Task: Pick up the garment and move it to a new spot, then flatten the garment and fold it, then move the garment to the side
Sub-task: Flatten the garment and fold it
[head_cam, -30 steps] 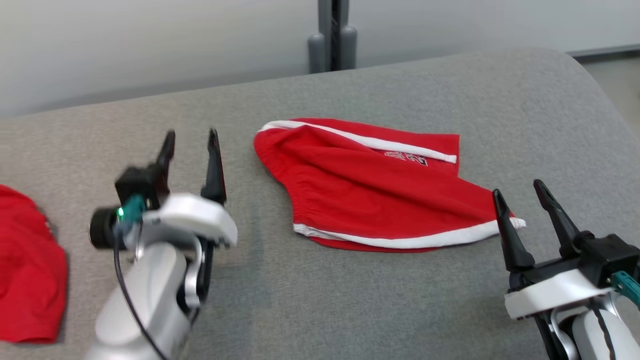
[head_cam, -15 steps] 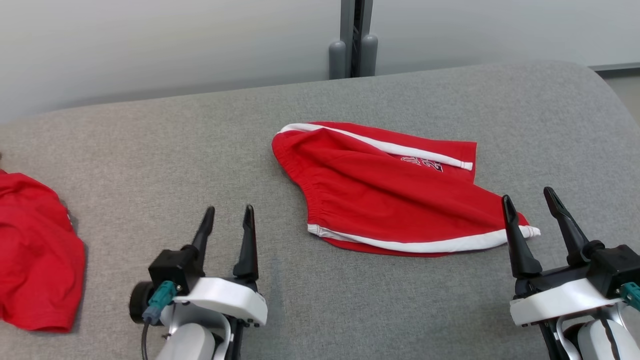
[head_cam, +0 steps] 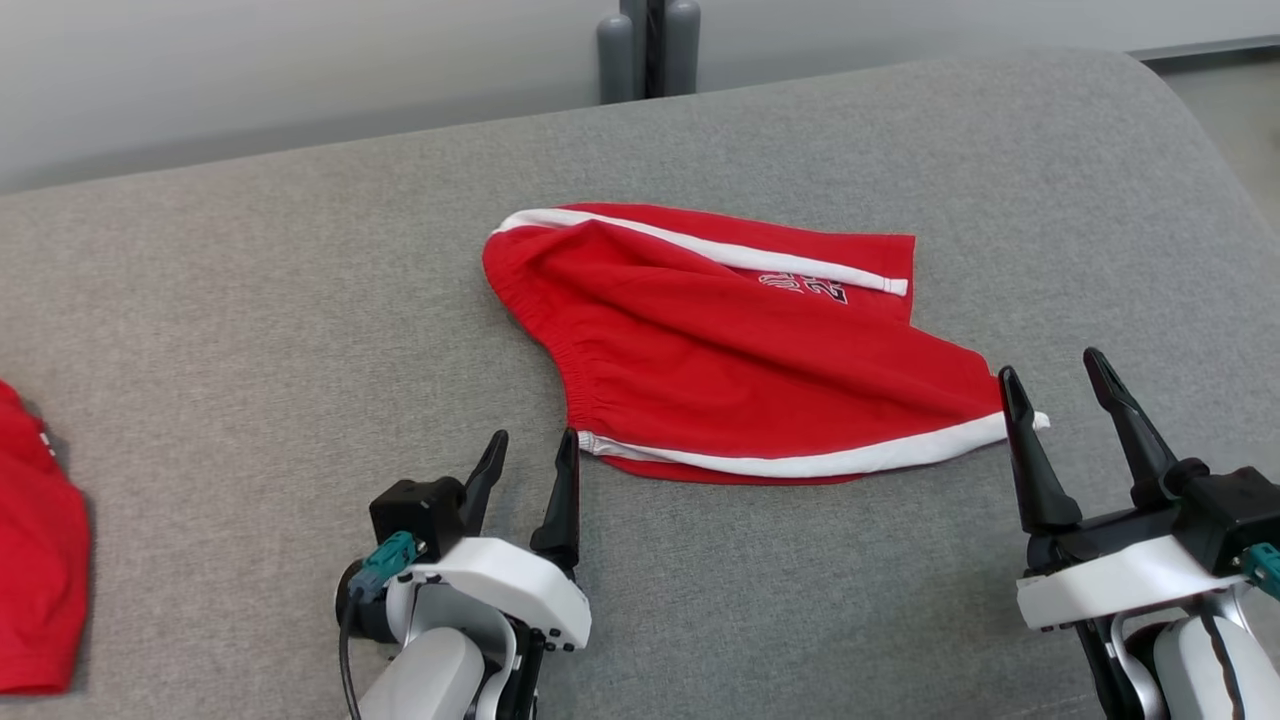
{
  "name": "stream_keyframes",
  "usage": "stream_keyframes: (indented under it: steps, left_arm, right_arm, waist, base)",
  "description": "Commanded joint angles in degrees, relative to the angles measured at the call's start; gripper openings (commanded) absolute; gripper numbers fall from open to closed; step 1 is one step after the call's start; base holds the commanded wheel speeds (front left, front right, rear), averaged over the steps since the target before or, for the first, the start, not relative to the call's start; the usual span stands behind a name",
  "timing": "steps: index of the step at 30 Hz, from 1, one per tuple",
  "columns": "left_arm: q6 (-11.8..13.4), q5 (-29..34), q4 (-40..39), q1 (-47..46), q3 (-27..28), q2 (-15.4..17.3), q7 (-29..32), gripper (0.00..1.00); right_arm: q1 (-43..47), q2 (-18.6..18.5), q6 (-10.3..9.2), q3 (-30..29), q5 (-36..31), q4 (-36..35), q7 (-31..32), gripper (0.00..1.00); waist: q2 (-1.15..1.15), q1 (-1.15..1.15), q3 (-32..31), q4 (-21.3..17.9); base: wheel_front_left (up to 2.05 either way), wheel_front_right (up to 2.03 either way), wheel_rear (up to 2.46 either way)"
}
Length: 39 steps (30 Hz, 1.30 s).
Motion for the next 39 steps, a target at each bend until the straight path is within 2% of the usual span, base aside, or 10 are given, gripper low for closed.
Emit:
stream_keyframes:
  steps: [1,9,24,30,32,33,39]
  left_arm:
    - [0.6,-1.5,0.5,-1.5,-0.7,0.3,-0.2,1.0]
    - [3.3,-5.7,4.2,-4.8,-3.9,0.3,-0.2,1.0]
    - [5.0,-10.5,10.0,-8.3,-7.9,0.3,-0.2,1.0]
    - [4.8,-13.0,12.6,-9.1,-10.5,0.3,0.0,1.0]
    - [4.5,-13.8,13.1,-9.4,-11.3,0.2,0.0,0.25]
    - [4.3,-14.0,13.1,-9.6,-11.5,0.2,0.0,0.0]
    - [4.5,-12.4,10.7,-9.8,-9.9,0.3,-0.1,0.0]
  right_arm:
    - [-0.8,-0.4,-0.02,0.0,0.1,0.1,-0.1,1.0]
    - [-1.7,-0.3,-0.02,0.2,-0.2,0.3,-0.1,1.0]
    - [-2.1,0.1,-0.02,0.1,-0.1,0.4,-0.1,1.0]
    - [-2.4,0.4,-0.02,-0.2,0.0,0.9,-0.1,1.0]
    - [-2.2,0.6,-0.03,-0.8,-0.4,1.3,-0.1,1.0]
    - [-2.2,0.6,-0.03,-1.2,-0.5,1.7,-0.1,1.0]
    - [-1.8,1.8,-0.02,-5.1,0.4,8.0,-0.1,1.0]
  waist:
    - [0.0,0.0,0.8,-0.8]
    - [0.0,0.0,1.9,-2.4]
    - [0.0,0.0,3.5,-3.2]
    - [0.0,0.0,3.5,-3.4]
    - [0.0,0.0,3.4,-3.4]
    - [0.0,0.0,3.4,-3.4]
    - [0.0,0.0,2.7,-2.3]
  base:
    - [0.0,0.0,0.0]
    - [0.0,0.0,0.0]
    - [0.0,0.0,0.0]
    - [0.0,0.0,0.0]
    - [0.0,0.0,0.0]
    - [0.0,0.0,0.0]
    - [0.0,0.0,0.0]
